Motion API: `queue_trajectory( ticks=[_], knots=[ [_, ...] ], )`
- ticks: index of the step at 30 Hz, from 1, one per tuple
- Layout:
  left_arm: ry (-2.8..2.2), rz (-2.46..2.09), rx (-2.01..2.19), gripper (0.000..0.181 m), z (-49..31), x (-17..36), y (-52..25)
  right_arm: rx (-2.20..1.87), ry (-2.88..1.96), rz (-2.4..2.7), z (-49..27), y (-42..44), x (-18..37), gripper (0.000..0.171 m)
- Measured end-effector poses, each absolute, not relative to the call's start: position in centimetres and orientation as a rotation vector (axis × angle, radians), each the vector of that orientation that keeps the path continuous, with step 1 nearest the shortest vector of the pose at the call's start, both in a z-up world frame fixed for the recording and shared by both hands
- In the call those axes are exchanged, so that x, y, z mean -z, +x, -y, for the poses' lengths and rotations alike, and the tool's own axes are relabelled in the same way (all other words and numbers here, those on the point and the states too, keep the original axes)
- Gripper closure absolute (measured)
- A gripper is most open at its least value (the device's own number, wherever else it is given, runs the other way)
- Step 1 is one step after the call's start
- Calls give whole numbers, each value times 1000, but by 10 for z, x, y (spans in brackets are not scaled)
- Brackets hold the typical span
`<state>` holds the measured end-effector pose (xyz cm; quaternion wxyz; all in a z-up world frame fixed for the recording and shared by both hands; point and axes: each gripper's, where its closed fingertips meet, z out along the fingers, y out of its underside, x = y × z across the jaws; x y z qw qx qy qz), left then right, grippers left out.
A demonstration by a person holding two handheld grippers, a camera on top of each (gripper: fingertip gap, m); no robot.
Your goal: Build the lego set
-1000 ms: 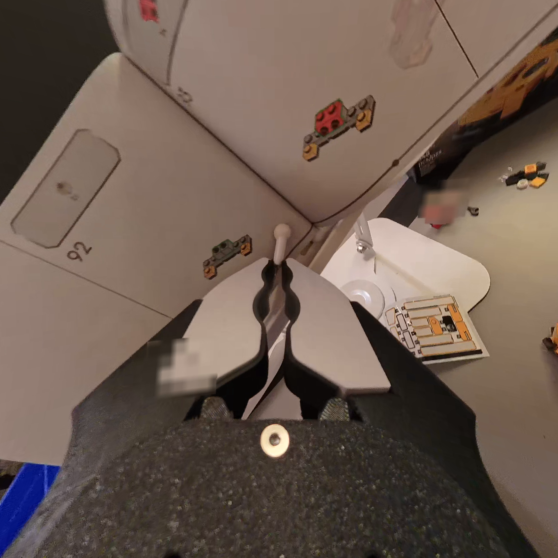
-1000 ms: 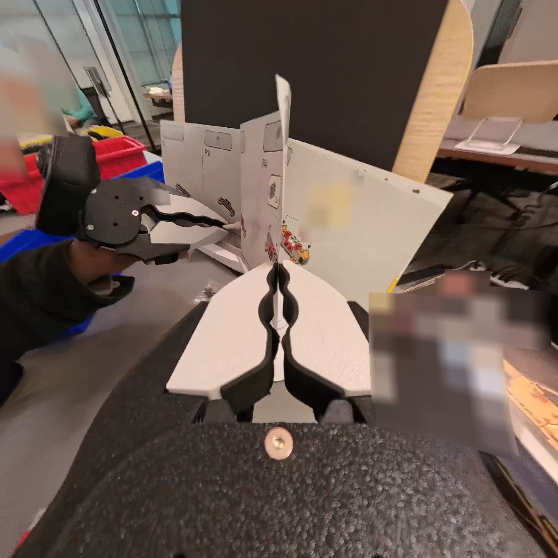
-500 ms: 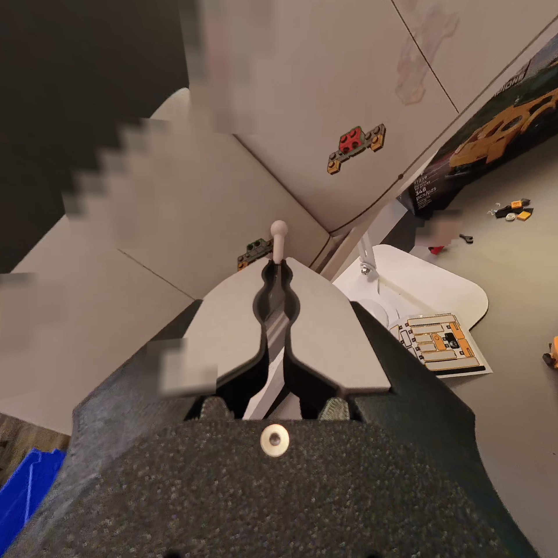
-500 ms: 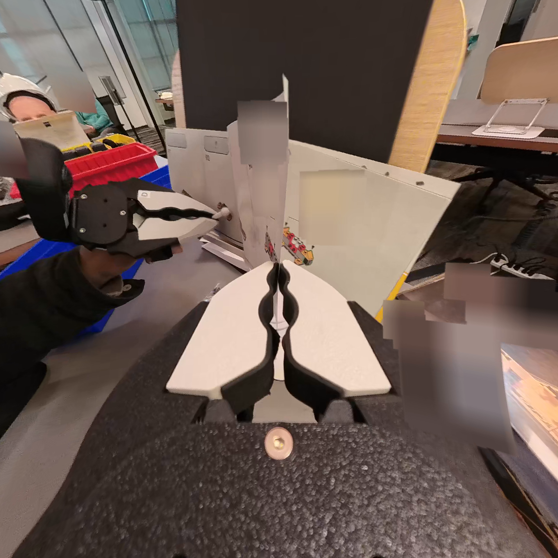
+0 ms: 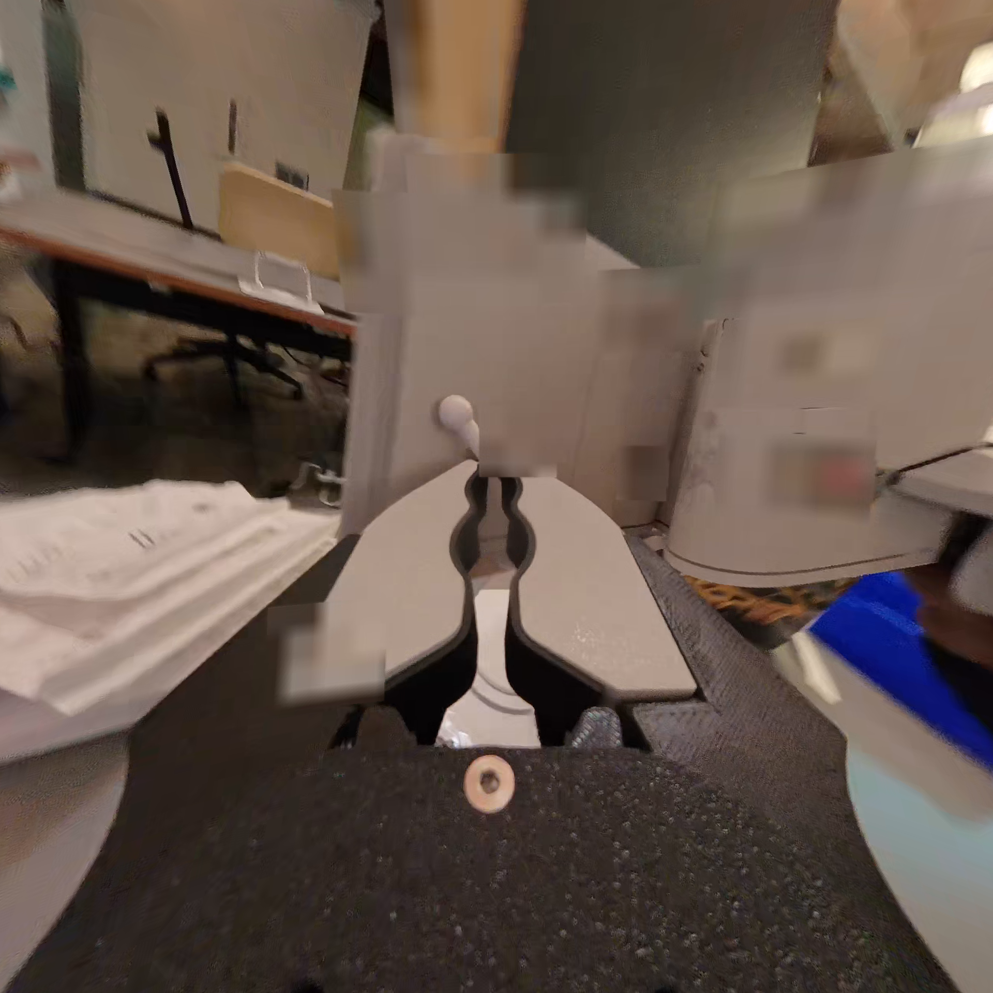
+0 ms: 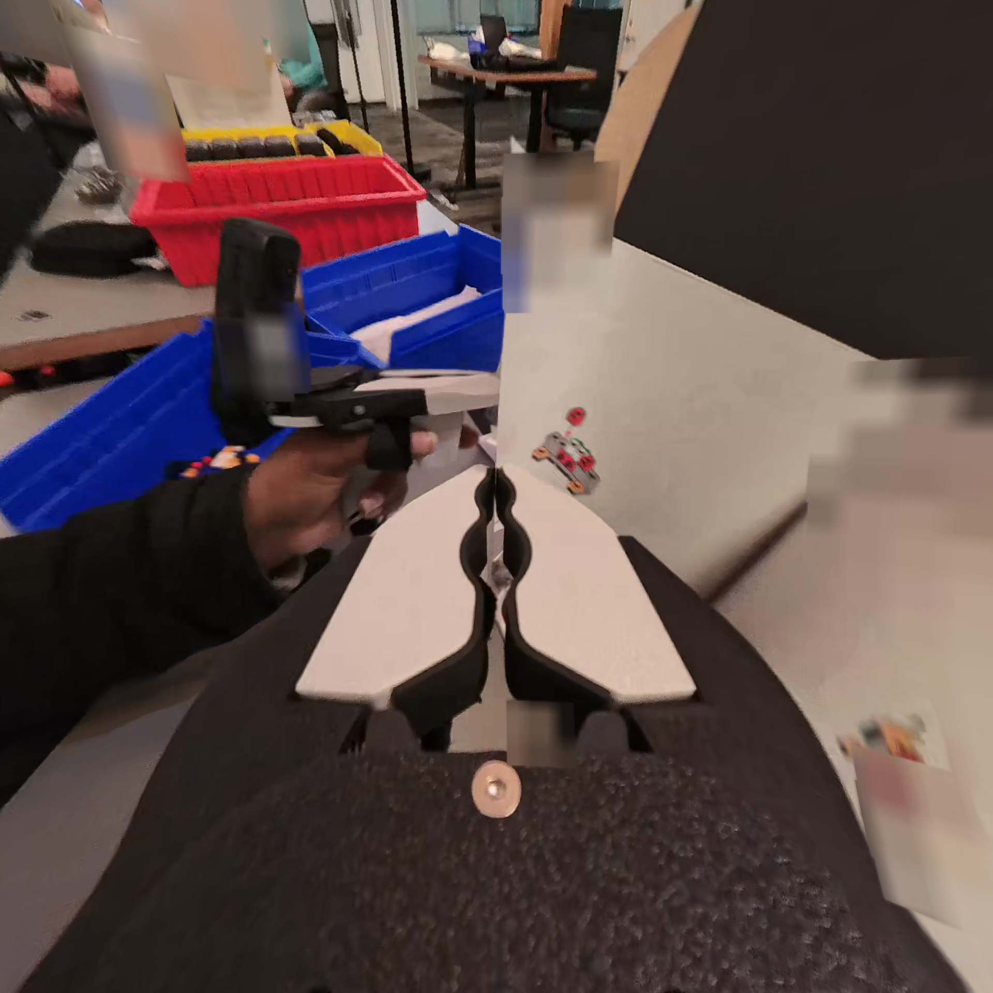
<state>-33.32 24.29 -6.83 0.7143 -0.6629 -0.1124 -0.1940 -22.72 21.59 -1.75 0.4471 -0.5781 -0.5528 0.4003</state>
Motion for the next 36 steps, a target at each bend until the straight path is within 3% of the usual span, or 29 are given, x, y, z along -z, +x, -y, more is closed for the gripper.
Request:
queue_trajectory(
  ticks=[6,9,13,16,18,21,24,28,36],
  knots=[
    [-1362,425,656,175,-238,92,-344,-736,-1431,1423,-233,-309,50,170],
    [-1315,500,759,175,-239,99,-346,-697,-1448,1514,-230,-328,67,153],
    [-1282,541,815,175,-240,107,-346,-795,-1403,1607,-214,-336,72,138],
    [-1273,546,837,175,-240,108,-347,-1116,-1330,1727,-179,-325,62,129],
    [-1277,540,829,175,-241,108,-346,-1229,-1242,1686,-173,-309,42,130],
    [-1273,538,834,175,-241,108,-346,-1002,-1261,1370,-223,-274,14,144],
    [-1275,534,826,175,-242,108,-346,-543,-1371,1107,-289,-220,22,158],
    [-1274,534,826,175,-241,108,-346,-288,-1327,1080,-307,-197,45,171],
    [-1202,610,958,175,-242,118,-345,54,-1246,1289,-315,-235,73,171]
  ],
)
